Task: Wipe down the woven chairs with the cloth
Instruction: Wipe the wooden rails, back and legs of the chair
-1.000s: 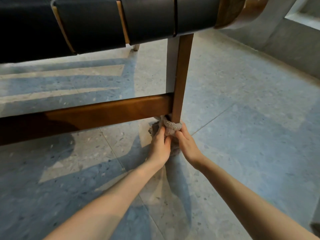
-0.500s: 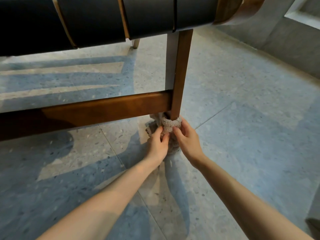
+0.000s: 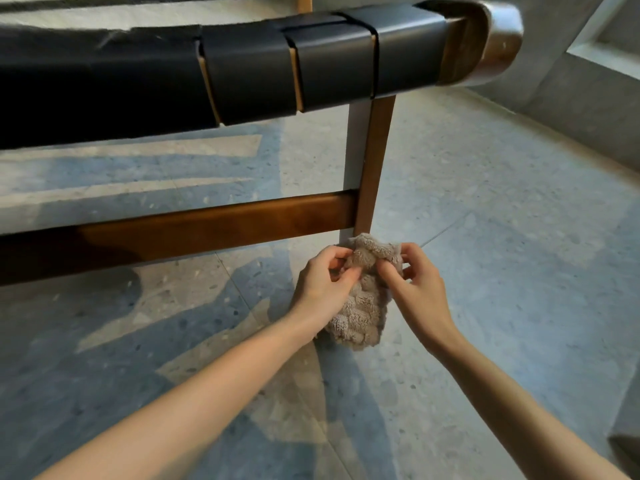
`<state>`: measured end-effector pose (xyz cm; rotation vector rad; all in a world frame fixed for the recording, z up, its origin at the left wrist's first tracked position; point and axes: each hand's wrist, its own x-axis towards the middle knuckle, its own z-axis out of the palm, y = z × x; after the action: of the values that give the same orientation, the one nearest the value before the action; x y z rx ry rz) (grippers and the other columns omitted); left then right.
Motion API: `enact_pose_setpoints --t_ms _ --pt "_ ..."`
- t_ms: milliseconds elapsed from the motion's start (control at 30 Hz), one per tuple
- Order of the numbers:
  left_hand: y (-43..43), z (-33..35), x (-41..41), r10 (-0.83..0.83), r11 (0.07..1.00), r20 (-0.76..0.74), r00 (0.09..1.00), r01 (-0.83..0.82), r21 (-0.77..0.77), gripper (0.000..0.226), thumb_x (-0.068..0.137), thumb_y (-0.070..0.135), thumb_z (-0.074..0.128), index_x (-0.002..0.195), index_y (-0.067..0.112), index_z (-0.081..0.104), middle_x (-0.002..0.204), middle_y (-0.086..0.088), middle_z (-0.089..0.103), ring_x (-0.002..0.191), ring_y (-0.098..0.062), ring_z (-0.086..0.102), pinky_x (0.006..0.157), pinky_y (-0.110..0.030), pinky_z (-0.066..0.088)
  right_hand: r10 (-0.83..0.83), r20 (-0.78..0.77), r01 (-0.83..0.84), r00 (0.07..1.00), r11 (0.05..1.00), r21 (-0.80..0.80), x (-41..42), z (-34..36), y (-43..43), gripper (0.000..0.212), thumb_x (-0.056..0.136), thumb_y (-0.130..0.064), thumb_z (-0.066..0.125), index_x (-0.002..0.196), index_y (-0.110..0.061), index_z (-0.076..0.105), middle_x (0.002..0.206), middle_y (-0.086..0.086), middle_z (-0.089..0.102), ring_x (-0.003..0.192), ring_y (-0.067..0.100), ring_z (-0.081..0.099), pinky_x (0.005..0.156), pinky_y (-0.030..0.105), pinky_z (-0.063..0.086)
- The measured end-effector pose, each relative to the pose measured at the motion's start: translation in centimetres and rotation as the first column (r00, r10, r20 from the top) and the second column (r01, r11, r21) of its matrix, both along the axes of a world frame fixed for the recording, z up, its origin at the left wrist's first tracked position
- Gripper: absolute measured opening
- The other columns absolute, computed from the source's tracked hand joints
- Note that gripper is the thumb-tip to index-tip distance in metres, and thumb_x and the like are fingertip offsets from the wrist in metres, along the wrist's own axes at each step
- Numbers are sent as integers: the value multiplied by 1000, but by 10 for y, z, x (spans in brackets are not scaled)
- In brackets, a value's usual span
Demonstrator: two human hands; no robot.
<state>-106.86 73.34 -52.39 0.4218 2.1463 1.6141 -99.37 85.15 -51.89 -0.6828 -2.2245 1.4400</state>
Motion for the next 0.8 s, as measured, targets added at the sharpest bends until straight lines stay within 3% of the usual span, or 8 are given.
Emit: enact_pose_setpoints --t_ms 167,367,433,533,600,700,800 --pt "-20 12 -15 -184 972 63 981 191 -135 14 92 21 59 105 23 52 89 15 54 88 -6 55 73 -20 45 184 143 -184 972 983 -17 -1 21 -4 5 89 -17 62 93 -20 61 84 2 62 62 11 52 59 32 46" --pt "-32 43 -23 -285 870 227 931 350 -348 21 91 22 60 108 23 46 105 4 51 97 -13 50 78 -25 40 325 461 -356 826 934 -20 -7 60 -7 14 88 -14 63 85 -28 63 81 -6 62 62 10 55 64 26 46" --pt "-32 66 -15 -270 846 288 919 369 -384 22 92 22 58 110 20 47 107 1 52 99 -16 51 82 -27 43 326 538 -368 777 929 -31 -4 83 -9 10 88 -13 63 86 -22 66 82 -4 64 66 12 59 66 25 47" --pt "-30 114 -3 -324 806 393 860 469 -361 29 94 25 55 120 20 45 105 3 49 103 -18 51 85 -25 41 327 586 -373 741 927 -45 3 128 -11 9 87 -10 64 88 -19 66 81 -5 63 62 2 59 58 12 44" --pt "-30 150 0 -345 799 449 824 509 -320 38 92 24 59 127 17 46 107 3 51 103 -16 51 84 -23 40 293 614 -347 733 937 -33 9 167 -8 13 86 -11 65 86 -24 64 79 -12 62 62 1 61 57 12 43" --pt "-31 211 6 -305 842 488 818 471 -262 30 87 21 66 113 16 52 95 5 52 91 -12 50 77 -22 43 274 648 -329 711 944 -38 20 233 -3 22 82 -10 68 79 -31 61 74 -13 60 59 2 60 62 18 43" --pt "-32 279 14 -287 857 500 817 452 -247 23 84 18 69 98 19 52 85 6 50 85 -12 50 73 -22 43 319 656 -338 684 935 -103 27 310 -1 20 81 -4 68 81 -24 64 79 -6 63 66 11 59 71 27 49"
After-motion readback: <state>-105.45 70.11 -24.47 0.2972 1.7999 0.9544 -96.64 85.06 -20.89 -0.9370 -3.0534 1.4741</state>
